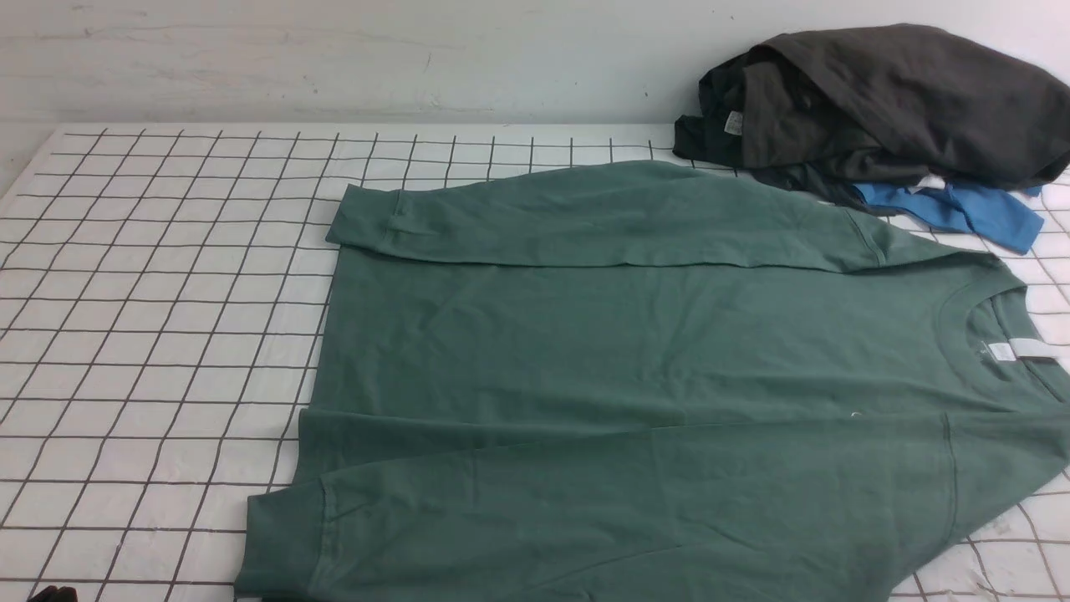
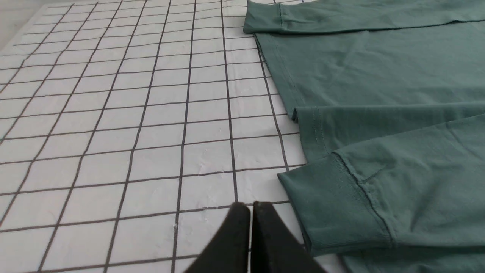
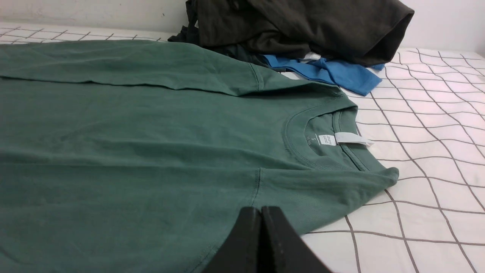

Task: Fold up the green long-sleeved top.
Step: Use the left arm to clamp the cuff closest to it

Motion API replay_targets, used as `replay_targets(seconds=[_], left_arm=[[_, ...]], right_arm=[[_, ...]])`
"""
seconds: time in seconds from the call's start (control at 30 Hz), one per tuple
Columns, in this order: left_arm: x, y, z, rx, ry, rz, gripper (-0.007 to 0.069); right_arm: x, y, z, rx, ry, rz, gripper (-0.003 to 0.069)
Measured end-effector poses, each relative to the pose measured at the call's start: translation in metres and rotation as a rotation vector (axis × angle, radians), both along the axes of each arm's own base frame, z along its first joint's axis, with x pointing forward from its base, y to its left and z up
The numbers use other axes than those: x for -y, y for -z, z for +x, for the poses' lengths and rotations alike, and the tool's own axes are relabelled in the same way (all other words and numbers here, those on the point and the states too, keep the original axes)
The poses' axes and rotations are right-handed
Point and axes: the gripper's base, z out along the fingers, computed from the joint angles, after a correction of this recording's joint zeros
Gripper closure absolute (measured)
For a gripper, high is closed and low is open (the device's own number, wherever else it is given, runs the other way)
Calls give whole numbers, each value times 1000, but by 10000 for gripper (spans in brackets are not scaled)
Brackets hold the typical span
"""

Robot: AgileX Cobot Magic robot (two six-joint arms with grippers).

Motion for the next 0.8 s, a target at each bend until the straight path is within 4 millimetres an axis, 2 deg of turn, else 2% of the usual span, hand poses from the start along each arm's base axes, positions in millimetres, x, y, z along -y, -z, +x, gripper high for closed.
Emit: replay_targets(seconds=[0.8], left_arm=[[0, 0, 0, 4, 3, 9, 631]], right_arm=[[0, 0, 0, 0, 0, 0, 673]])
